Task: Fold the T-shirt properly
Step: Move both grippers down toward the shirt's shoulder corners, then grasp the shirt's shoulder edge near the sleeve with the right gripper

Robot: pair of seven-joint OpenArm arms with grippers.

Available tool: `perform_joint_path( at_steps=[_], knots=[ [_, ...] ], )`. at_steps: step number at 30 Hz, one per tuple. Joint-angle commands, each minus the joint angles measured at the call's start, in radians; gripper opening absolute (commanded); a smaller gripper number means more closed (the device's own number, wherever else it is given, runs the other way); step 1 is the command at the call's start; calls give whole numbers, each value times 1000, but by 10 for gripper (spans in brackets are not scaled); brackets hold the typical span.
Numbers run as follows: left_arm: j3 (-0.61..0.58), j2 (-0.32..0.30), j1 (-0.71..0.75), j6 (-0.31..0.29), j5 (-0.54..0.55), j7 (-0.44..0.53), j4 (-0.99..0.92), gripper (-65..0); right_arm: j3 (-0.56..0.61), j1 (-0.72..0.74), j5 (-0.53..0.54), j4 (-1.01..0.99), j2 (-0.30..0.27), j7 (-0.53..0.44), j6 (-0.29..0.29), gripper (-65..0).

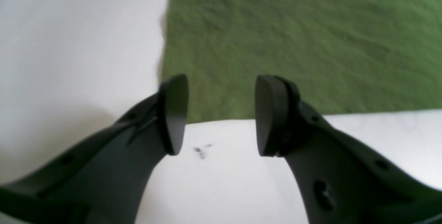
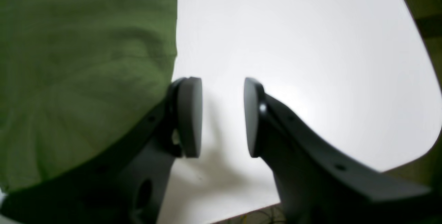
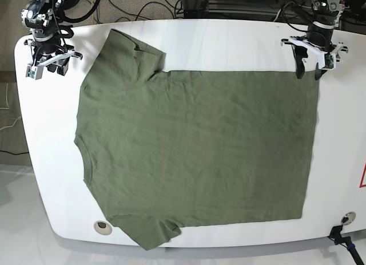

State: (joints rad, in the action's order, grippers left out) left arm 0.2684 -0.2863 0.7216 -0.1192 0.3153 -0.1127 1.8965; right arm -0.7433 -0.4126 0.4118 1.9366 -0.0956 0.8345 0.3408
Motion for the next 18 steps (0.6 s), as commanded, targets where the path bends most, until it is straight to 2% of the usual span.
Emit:
perform_joint_path(
  at_steps=[1,4,6,15,18],
  knots=[
    [10,-6,-10,-39,6,30,17,-357,-17,-2,75,21,-47,-8,4,-468],
    [25,-5,-26,-80,14,15,22,-364,-29,15,159,24,-92,25,10,-466],
    [43,-5,-39,-102,14,9,21,-366,-30,29,177,27,-106,43,16,-466],
    [83,3,-80,-120,17,-3,-1,-356,-33,116,161,20,-96,65,34,-446],
    [81,10,-82,-110,11,8,13,-346,23,118,137,17,-96,52,22,-442]
  ],
)
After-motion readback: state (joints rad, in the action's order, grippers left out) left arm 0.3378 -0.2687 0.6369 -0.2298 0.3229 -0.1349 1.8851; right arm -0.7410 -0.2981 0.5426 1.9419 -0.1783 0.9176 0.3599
